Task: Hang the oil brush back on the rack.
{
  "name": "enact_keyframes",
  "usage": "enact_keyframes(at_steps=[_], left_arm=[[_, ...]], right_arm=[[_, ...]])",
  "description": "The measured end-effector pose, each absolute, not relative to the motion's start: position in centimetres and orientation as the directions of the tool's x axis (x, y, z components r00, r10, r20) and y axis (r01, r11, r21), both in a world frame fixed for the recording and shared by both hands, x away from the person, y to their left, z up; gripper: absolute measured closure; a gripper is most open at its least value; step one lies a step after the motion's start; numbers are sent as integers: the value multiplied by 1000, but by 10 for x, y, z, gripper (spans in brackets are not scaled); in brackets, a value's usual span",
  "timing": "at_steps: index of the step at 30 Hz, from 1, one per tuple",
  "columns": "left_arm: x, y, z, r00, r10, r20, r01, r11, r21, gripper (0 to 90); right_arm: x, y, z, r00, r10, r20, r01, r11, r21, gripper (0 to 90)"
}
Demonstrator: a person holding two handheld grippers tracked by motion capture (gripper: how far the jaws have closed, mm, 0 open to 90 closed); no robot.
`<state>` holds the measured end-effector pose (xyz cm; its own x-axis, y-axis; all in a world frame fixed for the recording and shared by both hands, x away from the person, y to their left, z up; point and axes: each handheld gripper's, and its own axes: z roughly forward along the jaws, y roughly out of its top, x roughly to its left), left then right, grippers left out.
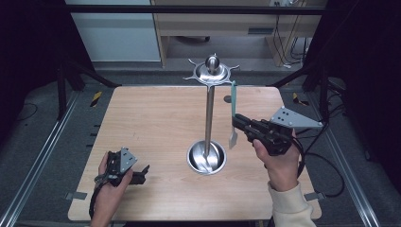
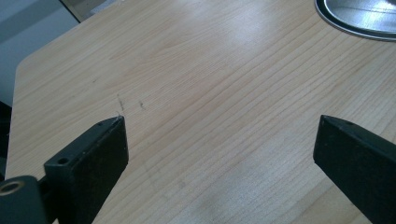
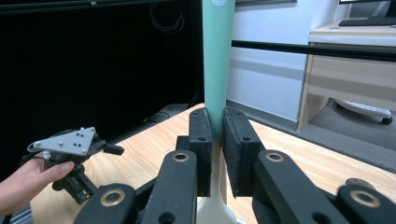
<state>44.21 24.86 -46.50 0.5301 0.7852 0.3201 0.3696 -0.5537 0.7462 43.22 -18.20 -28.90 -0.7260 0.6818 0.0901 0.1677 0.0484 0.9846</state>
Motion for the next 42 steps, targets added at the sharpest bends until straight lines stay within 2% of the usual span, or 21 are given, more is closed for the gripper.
enact_keyframes(at_steps=[18, 20, 29, 35, 40, 42], left_arm=[[442, 248, -465, 531, 784, 321, 368, -555, 746, 28], [442, 248, -465, 532, 784, 320, 368, -555, 746, 28], [442, 248, -465, 531, 784, 320, 368, -554, 747, 28], [442, 247, -465, 531, 784, 322, 367, -555, 747, 28], [442, 247, -465, 531, 784, 322, 368, -556, 746, 28], [442, 248, -465, 531, 784, 322, 367, -555, 746, 28]], right_arm=[[434, -178, -291, -724, 684, 91, 164, 42, 986, 826], [434, -178, -291, -727, 681, 91, 163, 43, 986, 896], [432, -175, -289, -711, 702, 51, 154, 85, 984, 894], [427, -180, -280, -631, 776, -7, 161, 140, 977, 862], [427, -185, -279, -591, 806, -26, 185, 167, 968, 806], [430, -187, -280, -580, 815, -16, 203, 164, 965, 754]])
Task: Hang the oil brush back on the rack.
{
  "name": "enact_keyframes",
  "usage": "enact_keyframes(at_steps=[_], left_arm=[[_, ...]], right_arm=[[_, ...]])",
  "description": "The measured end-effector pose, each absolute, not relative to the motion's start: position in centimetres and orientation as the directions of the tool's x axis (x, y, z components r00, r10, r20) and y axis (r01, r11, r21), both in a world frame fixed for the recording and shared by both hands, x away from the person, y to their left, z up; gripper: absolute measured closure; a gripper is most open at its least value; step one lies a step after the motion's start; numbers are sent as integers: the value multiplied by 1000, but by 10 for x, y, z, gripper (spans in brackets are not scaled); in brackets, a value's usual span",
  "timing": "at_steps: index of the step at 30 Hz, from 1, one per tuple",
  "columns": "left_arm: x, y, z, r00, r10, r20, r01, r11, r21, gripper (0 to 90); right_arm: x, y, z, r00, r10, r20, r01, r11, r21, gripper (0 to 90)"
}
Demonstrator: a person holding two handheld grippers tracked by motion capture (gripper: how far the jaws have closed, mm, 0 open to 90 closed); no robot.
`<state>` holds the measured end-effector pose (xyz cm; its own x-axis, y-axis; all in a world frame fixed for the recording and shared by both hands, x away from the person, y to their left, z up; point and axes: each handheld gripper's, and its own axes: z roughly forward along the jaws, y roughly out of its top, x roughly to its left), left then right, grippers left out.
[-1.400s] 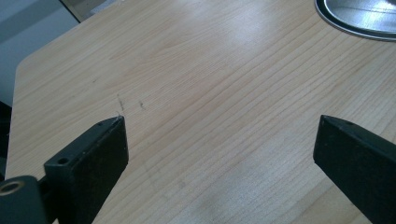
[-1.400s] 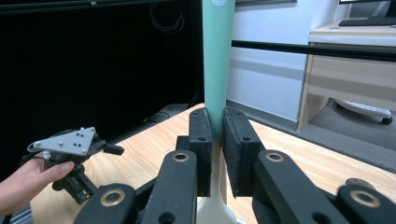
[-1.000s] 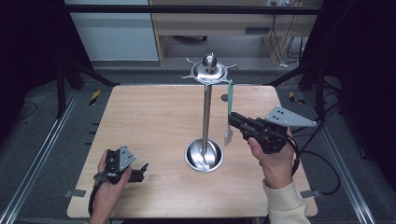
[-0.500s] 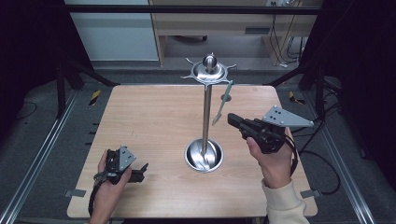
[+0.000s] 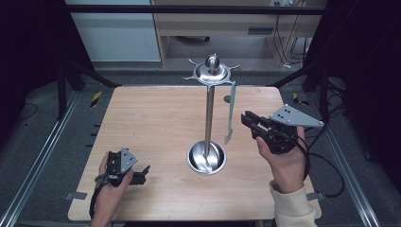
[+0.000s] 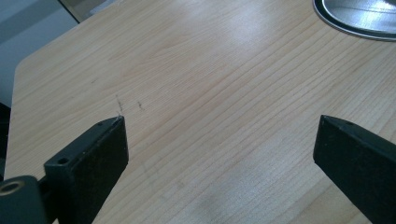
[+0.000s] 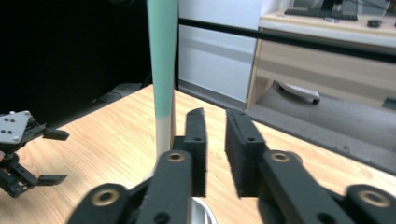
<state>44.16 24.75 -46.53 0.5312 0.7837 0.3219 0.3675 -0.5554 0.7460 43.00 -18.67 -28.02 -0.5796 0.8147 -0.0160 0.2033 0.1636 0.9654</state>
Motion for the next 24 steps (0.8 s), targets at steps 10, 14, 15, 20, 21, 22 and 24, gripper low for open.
enact_keyframes(at_steps=[10, 14, 15, 20, 21, 22, 24], left_arm=[[442, 247, -466, 535, 781, 322, 367, -558, 744, 28], [442, 247, -466, 539, 778, 322, 368, -562, 741, 28], [442, 247, -466, 539, 778, 322, 368, -562, 741, 28], [442, 247, -466, 540, 778, 320, 368, -561, 742, 28], [442, 247, -466, 540, 778, 321, 368, -561, 741, 28], [442, 246, -466, 540, 778, 320, 368, -561, 742, 28], [442, 246, -466, 540, 778, 321, 368, -561, 742, 28]], right_arm=[[441, -194, -287, -518, 855, -11, 272, 177, 946, 473], [444, -194, -290, -515, 857, -17, 286, 190, 939, 377], [445, -194, -291, -504, 864, -18, 287, 187, 940, 343], [448, -193, -294, -495, 868, -29, 298, 201, 933, 237], [449, -193, -294, -492, 870, -32, 299, 203, 932, 217], [449, -193, -295, -492, 870, -36, 302, 209, 930, 203], [450, -193, -295, -487, 872, -42, 296, 210, 932, 171]])
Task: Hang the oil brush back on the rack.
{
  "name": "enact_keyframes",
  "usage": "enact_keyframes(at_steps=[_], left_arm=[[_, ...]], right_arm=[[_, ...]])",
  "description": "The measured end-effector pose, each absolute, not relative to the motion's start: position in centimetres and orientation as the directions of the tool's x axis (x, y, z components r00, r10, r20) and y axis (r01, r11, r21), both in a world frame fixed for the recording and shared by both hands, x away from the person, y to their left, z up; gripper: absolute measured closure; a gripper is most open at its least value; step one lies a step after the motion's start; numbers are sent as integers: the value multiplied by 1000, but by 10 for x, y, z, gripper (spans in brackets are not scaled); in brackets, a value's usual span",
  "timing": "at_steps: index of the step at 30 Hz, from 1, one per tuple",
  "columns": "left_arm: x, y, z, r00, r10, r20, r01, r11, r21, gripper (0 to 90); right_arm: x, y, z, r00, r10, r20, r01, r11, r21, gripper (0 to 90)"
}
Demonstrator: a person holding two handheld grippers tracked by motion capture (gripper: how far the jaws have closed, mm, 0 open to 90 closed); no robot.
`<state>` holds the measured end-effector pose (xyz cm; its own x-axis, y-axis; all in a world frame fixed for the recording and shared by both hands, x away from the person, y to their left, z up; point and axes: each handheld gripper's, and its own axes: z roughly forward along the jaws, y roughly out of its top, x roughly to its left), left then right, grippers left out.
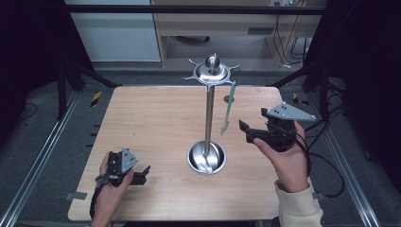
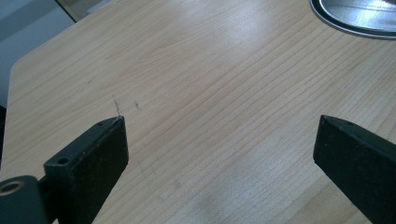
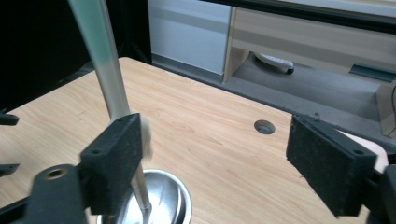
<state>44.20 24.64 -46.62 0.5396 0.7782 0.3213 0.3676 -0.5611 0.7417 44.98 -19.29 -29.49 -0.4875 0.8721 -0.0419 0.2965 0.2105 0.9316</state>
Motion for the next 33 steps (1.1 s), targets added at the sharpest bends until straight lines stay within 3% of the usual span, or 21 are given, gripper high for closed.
enact_keyframes(at_steps=[10, 21, 33], left_arm=[[442, 246, -467, 542, 777, 319, 370, -562, 740, 28], [442, 246, -466, 541, 777, 320, 369, -562, 740, 28], [442, 246, -467, 545, 775, 320, 370, -565, 738, 28]], right_arm=[[450, -204, -294, -486, 873, -51, 286, 214, 934, 83], [451, -219, -296, -456, 889, -44, 283, 192, 940, 70], [460, -229, -310, -399, 912, -99, 322, 241, 916, 87]])
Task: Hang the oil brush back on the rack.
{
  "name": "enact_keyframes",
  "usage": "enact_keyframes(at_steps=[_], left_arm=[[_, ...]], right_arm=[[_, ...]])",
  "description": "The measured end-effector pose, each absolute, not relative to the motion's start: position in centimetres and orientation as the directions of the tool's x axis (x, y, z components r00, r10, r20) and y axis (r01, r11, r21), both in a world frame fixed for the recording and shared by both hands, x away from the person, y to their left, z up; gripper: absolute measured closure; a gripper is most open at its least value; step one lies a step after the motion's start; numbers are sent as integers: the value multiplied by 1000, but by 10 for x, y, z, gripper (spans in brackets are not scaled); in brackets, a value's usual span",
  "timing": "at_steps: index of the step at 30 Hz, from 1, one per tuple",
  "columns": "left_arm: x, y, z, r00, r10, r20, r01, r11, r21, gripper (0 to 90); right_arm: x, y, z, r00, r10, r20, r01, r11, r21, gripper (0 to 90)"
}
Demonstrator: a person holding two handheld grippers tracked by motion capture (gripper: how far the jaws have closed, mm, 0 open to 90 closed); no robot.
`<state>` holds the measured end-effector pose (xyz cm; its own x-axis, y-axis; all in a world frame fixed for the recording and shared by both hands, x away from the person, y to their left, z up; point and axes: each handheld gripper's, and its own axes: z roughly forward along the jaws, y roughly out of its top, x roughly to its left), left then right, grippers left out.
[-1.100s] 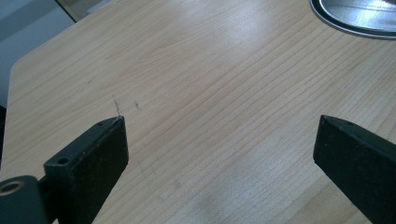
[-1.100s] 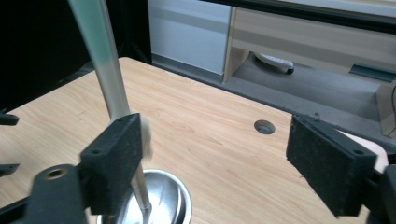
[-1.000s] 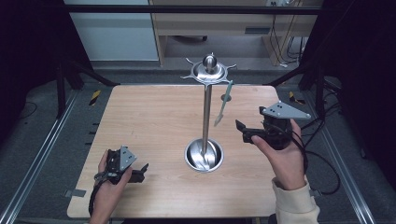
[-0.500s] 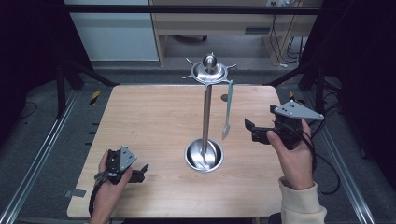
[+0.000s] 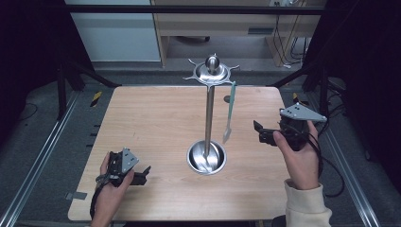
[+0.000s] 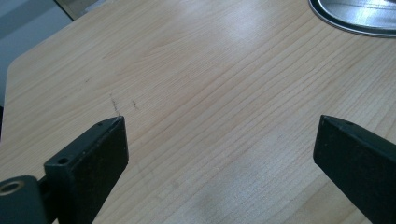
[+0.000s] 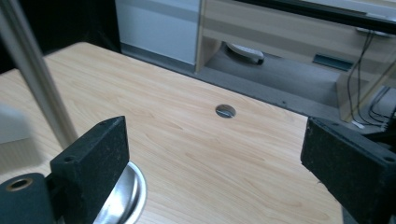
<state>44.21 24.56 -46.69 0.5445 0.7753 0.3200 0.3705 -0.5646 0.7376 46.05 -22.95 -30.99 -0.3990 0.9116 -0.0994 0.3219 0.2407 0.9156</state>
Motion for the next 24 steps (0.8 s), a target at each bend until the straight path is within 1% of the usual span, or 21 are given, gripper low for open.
enact_keyframes(at_steps=[12, 24], left_arm=[[442, 245, -467, 548, 772, 321, 370, -568, 735, 29], [442, 244, -468, 555, 767, 322, 372, -575, 729, 29]], right_arm=[[473, -240, -334, -385, 916, -115, 378, 270, 886, 98], [491, -244, -372, -392, 917, -74, 492, 277, 825, 97]])
